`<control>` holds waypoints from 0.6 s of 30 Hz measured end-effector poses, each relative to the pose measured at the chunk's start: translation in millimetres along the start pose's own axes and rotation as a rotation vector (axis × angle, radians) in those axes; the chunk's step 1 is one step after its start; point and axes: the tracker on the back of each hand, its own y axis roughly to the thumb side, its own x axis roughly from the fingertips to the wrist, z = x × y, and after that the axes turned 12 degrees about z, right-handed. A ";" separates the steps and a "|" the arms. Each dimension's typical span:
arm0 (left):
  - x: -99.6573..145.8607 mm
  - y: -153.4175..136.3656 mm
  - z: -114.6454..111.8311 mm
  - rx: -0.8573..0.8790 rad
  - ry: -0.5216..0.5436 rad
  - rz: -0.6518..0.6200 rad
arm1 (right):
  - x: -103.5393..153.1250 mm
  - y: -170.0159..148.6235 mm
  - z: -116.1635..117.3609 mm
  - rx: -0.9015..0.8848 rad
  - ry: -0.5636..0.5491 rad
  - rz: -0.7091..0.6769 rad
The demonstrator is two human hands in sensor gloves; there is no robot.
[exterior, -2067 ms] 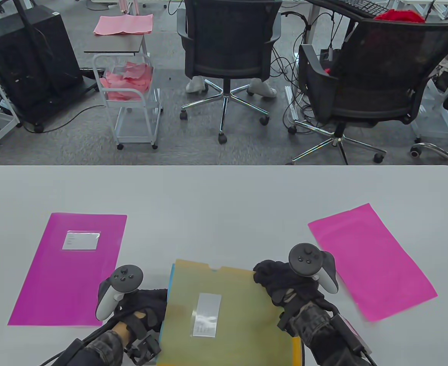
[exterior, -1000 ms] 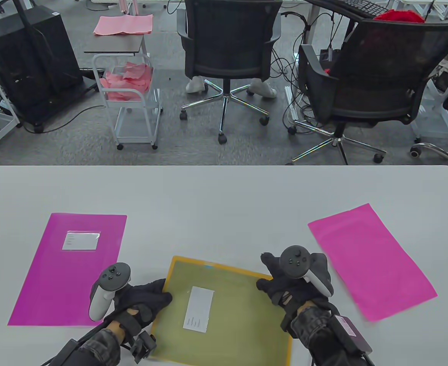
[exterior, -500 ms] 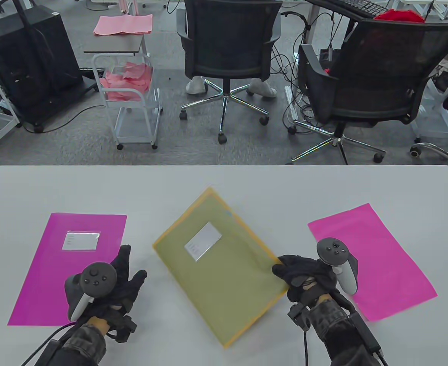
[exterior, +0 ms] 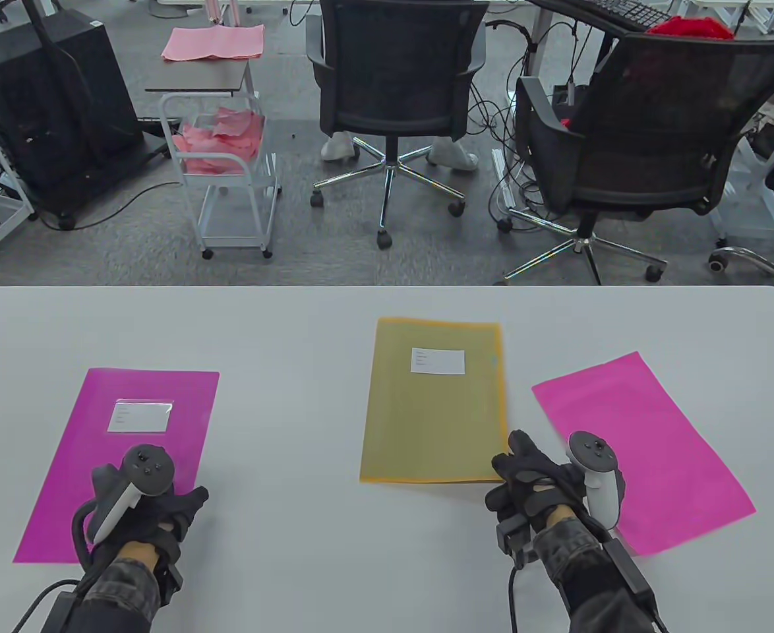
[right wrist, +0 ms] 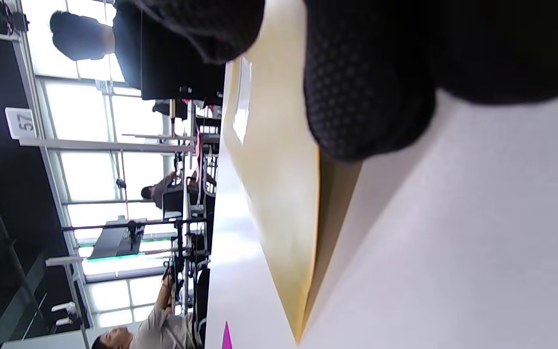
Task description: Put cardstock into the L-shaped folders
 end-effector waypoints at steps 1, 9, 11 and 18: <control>-2.0 -2.2 -1.5 -0.017 -0.022 0.015 | 0.0 0.5 1.3 0.025 0.016 -0.010; -22.8 -31.3 -7.8 -0.027 -0.224 0.101 | 10.1 6.2 -2.0 0.138 -0.165 0.031; -23.6 -32.8 -7.5 0.012 -0.269 0.114 | 11.4 7.0 -2.7 0.120 -0.182 0.019; -20.4 -19.5 -0.6 -0.125 -0.055 0.139 | 13.9 10.9 -1.4 0.108 -0.181 -0.027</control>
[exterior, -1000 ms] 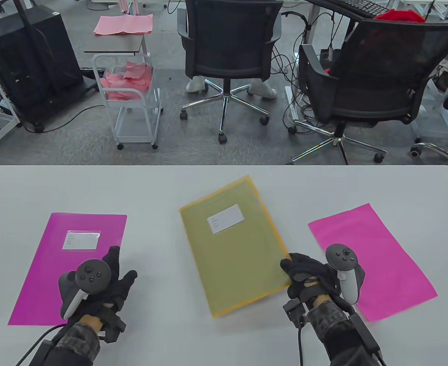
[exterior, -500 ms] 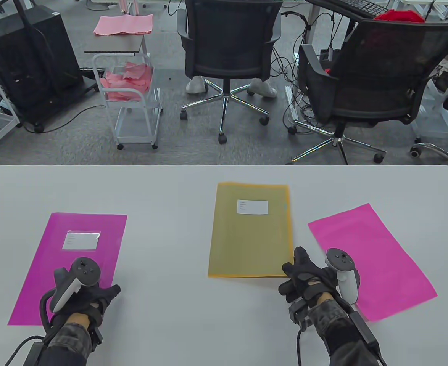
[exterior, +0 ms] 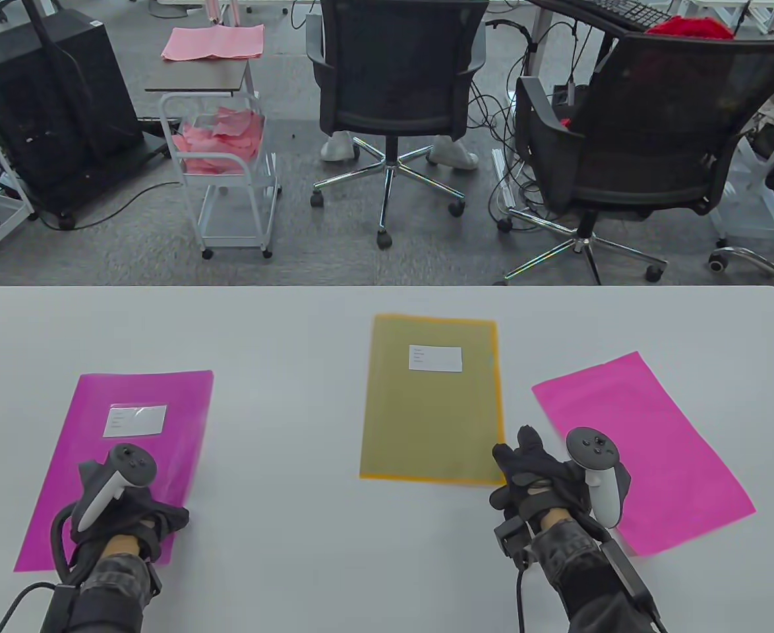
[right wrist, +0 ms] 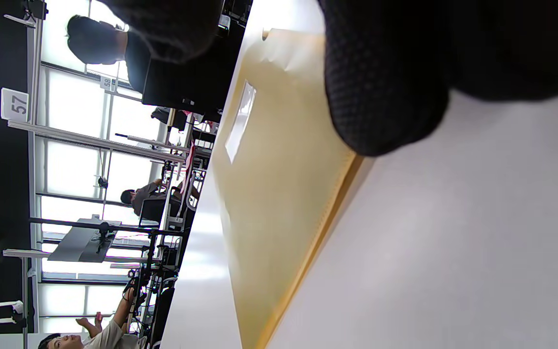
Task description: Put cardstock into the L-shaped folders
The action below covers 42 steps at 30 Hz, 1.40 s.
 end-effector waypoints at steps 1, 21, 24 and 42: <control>1.3 1.8 1.0 -0.047 0.057 -0.016 | 1.3 1.7 0.7 0.004 0.002 -0.016; 159.3 116.2 -13.5 -0.337 0.718 -1.170 | 24.9 11.7 73.8 -0.513 0.650 -0.129; 152.9 120.4 -19.3 -0.352 0.295 -1.107 | 24.9 13.6 66.0 -0.309 0.491 -0.141; 140.6 135.1 -47.7 -0.306 0.105 -1.067 | 10.7 -5.9 81.9 -0.142 0.504 0.064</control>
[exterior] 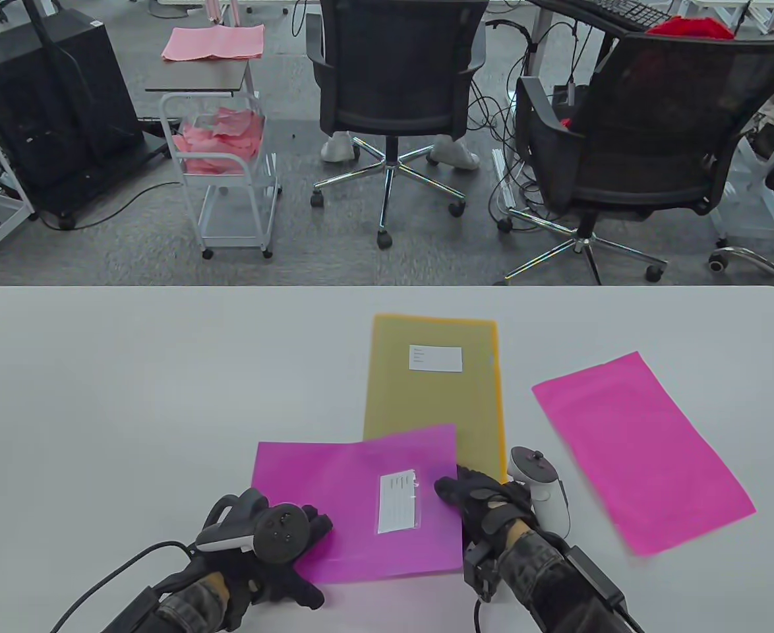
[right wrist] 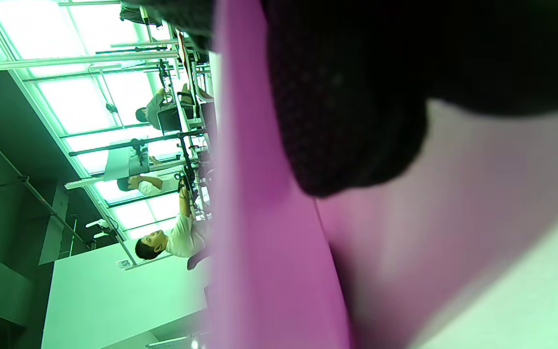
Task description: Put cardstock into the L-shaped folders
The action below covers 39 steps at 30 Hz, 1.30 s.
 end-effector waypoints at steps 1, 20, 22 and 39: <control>-0.4 0.4 0.1 -0.026 0.001 -0.004 | 0.1 0.1 0.5 -0.003 -0.002 0.001; -2.2 -1.4 1.6 0.042 0.131 0.083 | 26.6 33.3 -33.0 0.481 -0.451 0.045; -2.3 -11.9 3.0 0.177 0.132 0.093 | 49.1 42.2 -56.8 0.563 -0.830 0.066; -1.8 -17.6 3.6 0.179 0.127 0.070 | 73.5 6.4 -136.8 0.726 -1.123 0.750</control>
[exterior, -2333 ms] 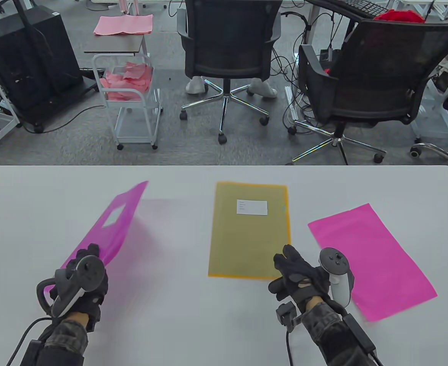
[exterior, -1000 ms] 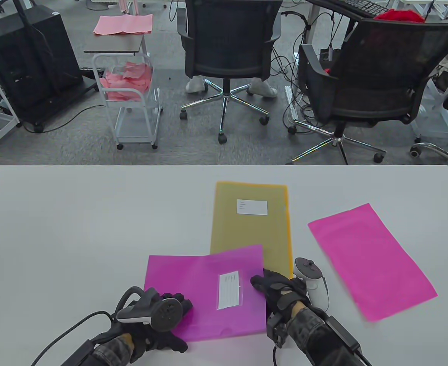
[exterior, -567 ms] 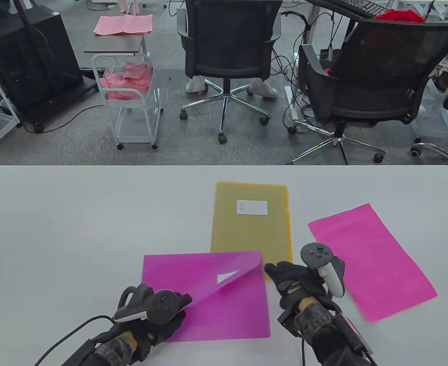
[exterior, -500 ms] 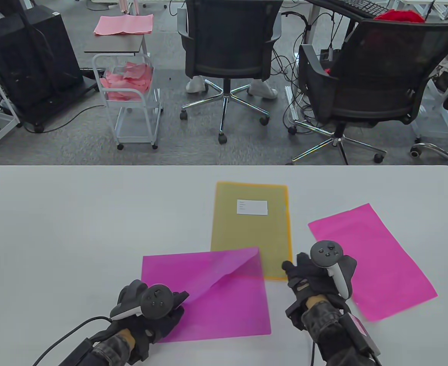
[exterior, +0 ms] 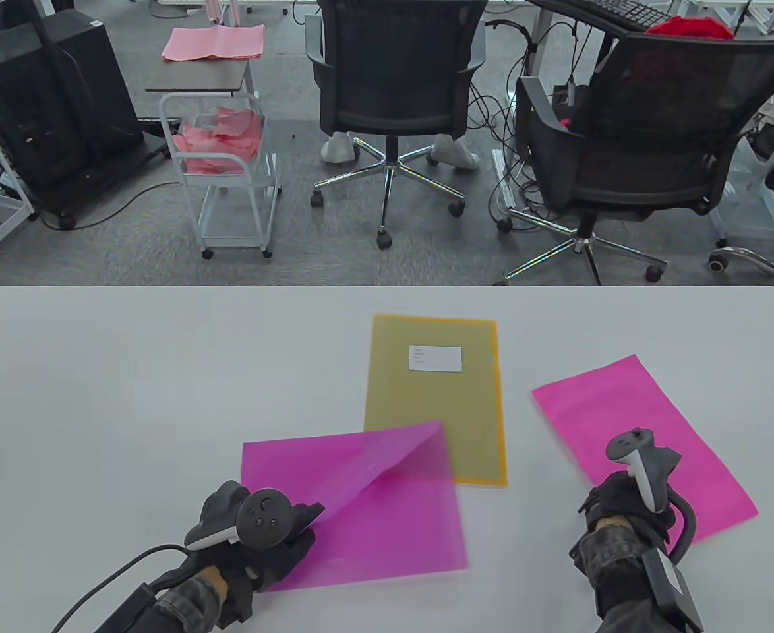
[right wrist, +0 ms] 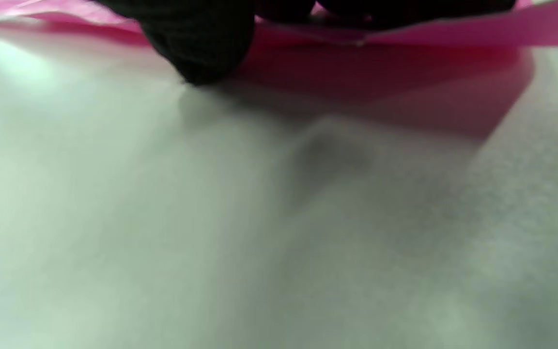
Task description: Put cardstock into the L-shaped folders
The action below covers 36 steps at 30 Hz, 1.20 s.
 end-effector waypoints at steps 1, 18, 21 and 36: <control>0.0 0.3 -0.1 -0.001 0.001 -0.001 | 7.2 6.4 -0.3 0.056 -0.064 0.003; -0.2 1.0 -0.9 -0.003 -0.002 -0.007 | 115.5 66.2 30.9 -0.705 0.914 -0.904; -0.3 1.2 -1.1 -0.006 -0.005 -0.008 | 111.3 61.1 6.0 -0.790 0.904 -0.857; 4.5 16.8 -0.5 -0.122 0.114 0.010 | 82.4 55.5 34.0 0.383 0.158 -0.410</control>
